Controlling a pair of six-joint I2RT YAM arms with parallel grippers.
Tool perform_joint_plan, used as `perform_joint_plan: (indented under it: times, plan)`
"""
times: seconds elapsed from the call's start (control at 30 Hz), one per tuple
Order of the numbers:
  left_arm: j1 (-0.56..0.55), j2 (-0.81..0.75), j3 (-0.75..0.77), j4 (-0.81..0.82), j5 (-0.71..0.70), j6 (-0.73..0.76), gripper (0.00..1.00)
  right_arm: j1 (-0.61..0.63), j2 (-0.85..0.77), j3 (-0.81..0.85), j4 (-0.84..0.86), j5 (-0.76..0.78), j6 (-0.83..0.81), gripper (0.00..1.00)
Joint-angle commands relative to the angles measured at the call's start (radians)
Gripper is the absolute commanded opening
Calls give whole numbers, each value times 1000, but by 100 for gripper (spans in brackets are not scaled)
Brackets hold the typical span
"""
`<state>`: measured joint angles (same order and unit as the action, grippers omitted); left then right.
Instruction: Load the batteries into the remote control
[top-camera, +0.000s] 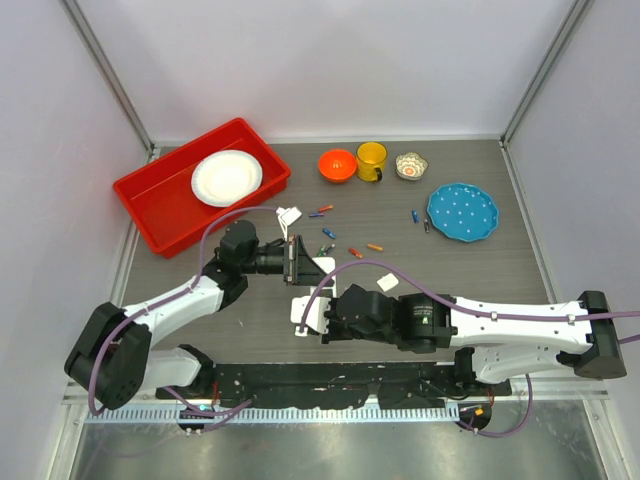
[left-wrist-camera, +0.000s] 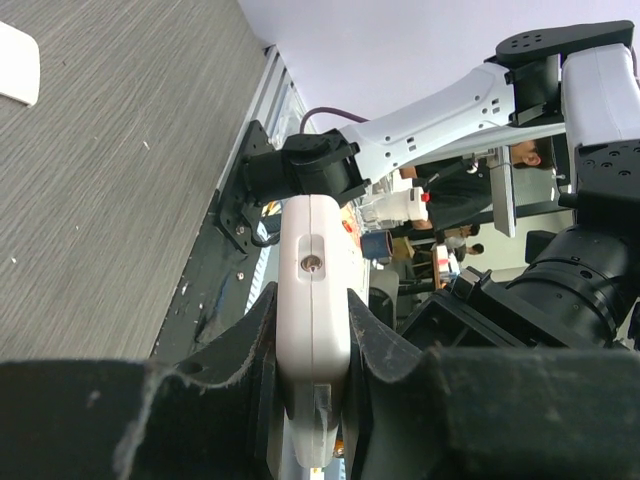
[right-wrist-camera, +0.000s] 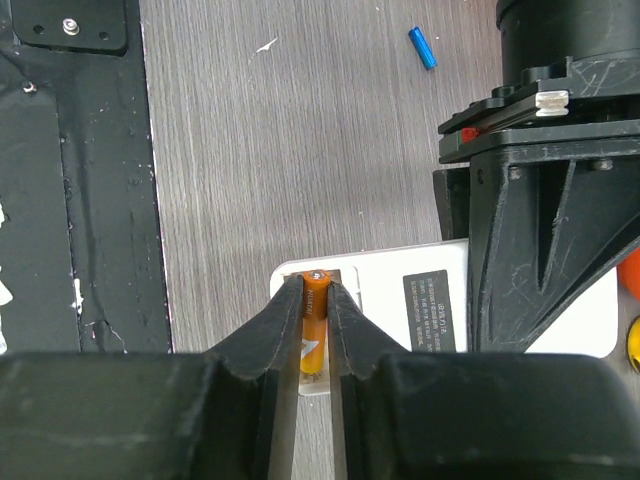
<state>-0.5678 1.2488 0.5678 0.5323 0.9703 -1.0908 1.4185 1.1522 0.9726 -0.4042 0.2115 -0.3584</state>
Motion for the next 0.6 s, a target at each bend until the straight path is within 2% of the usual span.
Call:
perform_joint_plan:
  times: [0.0, 0.57]
  plan:
    - [-3, -34, 14, -8, 31, 5, 0, 2, -2, 20, -33, 42, 15, 20]
    - [-3, -31, 21, -3, 41, 0, 0, 2, -19, 14, -91, -24, -7, 5]
